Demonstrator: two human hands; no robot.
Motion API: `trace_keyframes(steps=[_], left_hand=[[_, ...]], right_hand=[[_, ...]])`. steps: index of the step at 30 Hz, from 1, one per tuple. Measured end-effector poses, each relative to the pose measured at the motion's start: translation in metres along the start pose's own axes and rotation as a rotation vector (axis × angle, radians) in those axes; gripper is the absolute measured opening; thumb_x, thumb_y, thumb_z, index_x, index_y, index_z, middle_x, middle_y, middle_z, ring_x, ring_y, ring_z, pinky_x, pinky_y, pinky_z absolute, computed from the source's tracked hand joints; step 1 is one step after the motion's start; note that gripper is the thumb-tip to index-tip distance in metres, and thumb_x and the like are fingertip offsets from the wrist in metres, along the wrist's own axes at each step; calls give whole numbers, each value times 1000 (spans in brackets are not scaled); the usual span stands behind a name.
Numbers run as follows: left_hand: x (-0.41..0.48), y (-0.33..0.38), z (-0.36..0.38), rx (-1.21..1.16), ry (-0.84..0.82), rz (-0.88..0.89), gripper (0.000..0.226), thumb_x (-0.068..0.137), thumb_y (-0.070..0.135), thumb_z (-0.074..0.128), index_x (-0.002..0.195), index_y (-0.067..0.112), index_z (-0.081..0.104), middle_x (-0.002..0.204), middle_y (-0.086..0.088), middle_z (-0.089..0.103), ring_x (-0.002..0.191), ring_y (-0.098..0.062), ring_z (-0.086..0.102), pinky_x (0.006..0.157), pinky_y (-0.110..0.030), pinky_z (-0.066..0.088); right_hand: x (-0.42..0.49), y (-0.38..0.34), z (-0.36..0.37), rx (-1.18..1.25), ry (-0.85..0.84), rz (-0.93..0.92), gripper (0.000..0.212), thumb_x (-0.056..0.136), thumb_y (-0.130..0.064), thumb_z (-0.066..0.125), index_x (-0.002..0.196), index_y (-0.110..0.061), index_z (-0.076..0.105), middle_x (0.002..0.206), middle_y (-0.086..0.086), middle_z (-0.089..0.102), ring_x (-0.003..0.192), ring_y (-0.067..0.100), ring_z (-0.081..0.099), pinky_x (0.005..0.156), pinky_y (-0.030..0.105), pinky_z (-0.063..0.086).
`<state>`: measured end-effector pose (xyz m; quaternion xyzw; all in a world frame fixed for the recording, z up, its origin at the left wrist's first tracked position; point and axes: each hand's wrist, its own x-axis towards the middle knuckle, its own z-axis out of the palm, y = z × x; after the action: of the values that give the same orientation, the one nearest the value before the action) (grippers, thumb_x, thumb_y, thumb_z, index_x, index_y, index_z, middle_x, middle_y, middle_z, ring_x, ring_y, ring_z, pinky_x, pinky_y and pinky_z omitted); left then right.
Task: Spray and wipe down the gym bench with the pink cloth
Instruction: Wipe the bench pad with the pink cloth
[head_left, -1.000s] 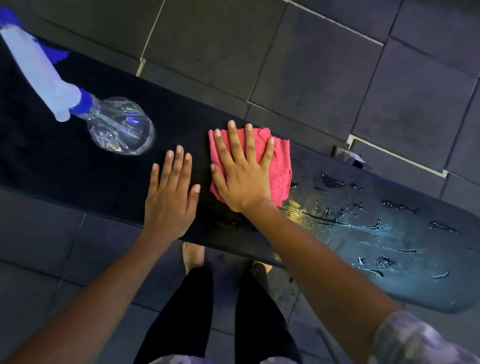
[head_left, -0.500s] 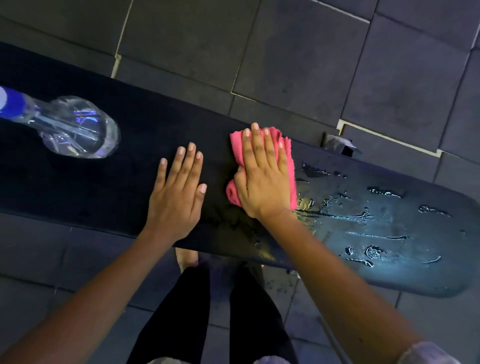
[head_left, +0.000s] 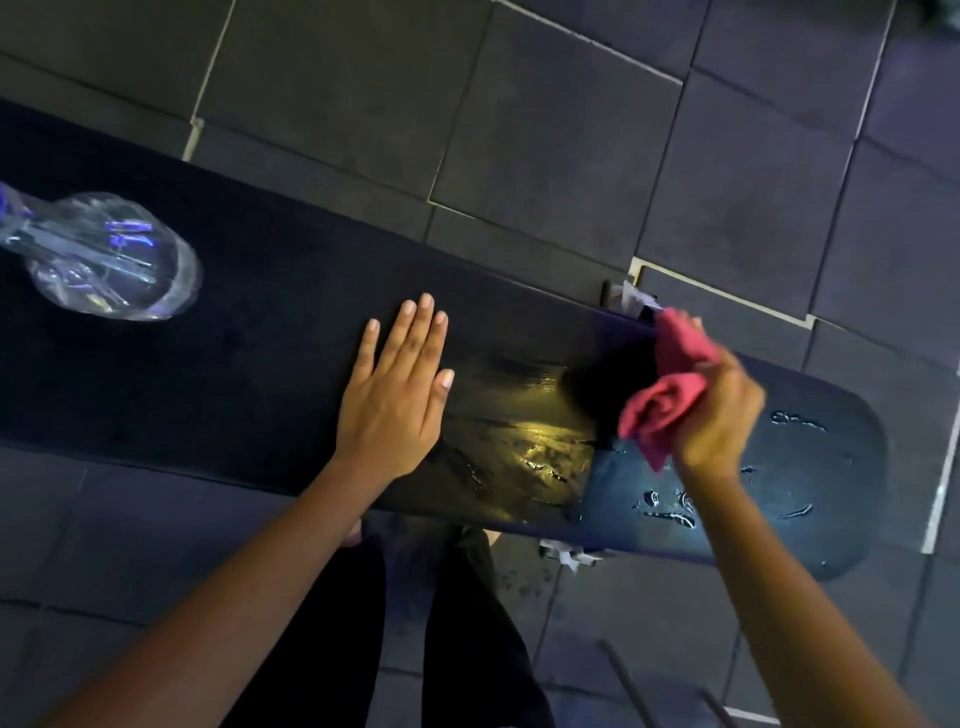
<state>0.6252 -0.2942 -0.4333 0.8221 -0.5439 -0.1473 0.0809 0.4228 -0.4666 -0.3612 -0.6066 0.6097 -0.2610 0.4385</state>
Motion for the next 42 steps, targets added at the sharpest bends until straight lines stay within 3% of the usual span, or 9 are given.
trace_keyframes(steps=[2, 5, 6, 7, 9, 12, 22, 38, 42], left_hand=[[0, 0, 0, -2, -4, 0, 56, 102, 36, 17, 152, 11, 13, 161, -6, 10, 149, -18, 4, 121, -45, 7], [0, 0, -1, -13, -9, -6, 56, 102, 36, 15, 152, 11, 13, 161, -5, 10, 149, -17, 4, 121, -45, 6], [0, 0, -1, -23, -6, -6, 56, 102, 36, 15, 151, 11, 14, 161, -5, 10, 149, -17, 4, 121, -44, 6], [0, 0, -2, -33, -1, -8, 55, 101, 35, 15, 151, 11, 15, 160, -5, 11, 149, -17, 4, 121, -44, 6], [0, 2, -2, -46, 11, -14, 56, 101, 34, 16, 151, 10, 17, 160, -6, 13, 149, -18, 5, 121, -44, 6], [0, 4, -2, -36, 23, -12, 56, 101, 35, 17, 151, 9, 19, 160, -6, 13, 149, -18, 5, 121, -44, 6], [5, 24, 4, 102, -11, 82, 58, 101, 36, 22, 151, 9, 14, 160, -8, 11, 149, -20, 5, 119, -51, 4], [22, 120, 23, 58, -92, 171, 60, 100, 38, 19, 151, 8, 14, 160, -9, 9, 148, -22, 5, 120, -49, 3], [17, 142, 24, -6, -118, 254, 58, 100, 38, 20, 151, 9, 16, 160, -7, 11, 148, -21, 7, 120, -49, 7]], right_hand=[[0, -16, -15, 178, 112, 22, 48, 87, 8, 32, 116, -9, 67, 71, -26, 71, 69, -13, 63, 61, 5, 46], [-8, -30, -11, 158, -148, -84, 52, 90, -2, 37, 122, -30, 66, 117, -15, 70, 113, 14, 63, 75, 25, 56], [-12, -31, -1, -37, -289, -205, 52, 94, -9, 41, 136, -36, 53, 143, -9, 54, 136, 29, 44, 92, 42, 53], [-15, -25, 11, -368, -445, -358, 54, 97, -24, 45, 147, -39, 32, 159, -4, 28, 148, 35, 16, 112, 57, 33], [-16, -5, 37, -909, -602, -557, 69, 92, -64, 33, 151, -46, 1, 163, -4, -9, 149, 34, -14, 113, 68, -8], [-7, 12, 62, -1167, -609, -699, 82, 81, -84, 16, 151, -46, 0, 164, 4, -4, 147, 44, -9, 106, 78, -1], [4, 36, 67, -1031, -452, -670, 62, 96, -44, 27, 154, -22, 20, 163, 6, 17, 150, 29, 14, 118, 57, 14], [44, 104, -100, -1060, -275, -380, 67, 93, -40, 41, 151, -10, 28, 159, 14, 25, 148, 30, 20, 121, 45, 16], [46, 88, -126, -489, -243, -188, 52, 91, -22, 40, 139, -4, 50, 149, 18, 41, 145, 25, 29, 121, 43, 19]])
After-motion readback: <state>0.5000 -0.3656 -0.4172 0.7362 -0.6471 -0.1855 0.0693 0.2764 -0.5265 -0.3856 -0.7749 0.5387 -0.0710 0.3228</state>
